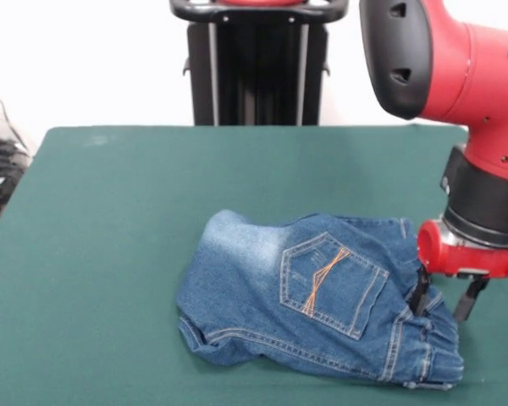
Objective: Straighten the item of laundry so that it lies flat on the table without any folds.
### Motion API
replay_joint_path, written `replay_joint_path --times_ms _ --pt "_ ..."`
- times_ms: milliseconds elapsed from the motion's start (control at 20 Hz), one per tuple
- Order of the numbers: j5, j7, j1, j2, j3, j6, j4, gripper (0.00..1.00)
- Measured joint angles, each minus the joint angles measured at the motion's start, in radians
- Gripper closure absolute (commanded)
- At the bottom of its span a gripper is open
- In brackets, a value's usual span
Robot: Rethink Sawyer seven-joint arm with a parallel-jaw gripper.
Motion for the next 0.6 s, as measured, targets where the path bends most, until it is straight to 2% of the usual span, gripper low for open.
replay_joint_path --times_ms 600 --pt "-0.001 0.000 -0.020 -0.062 0.002 0.000 0.012 0.00"
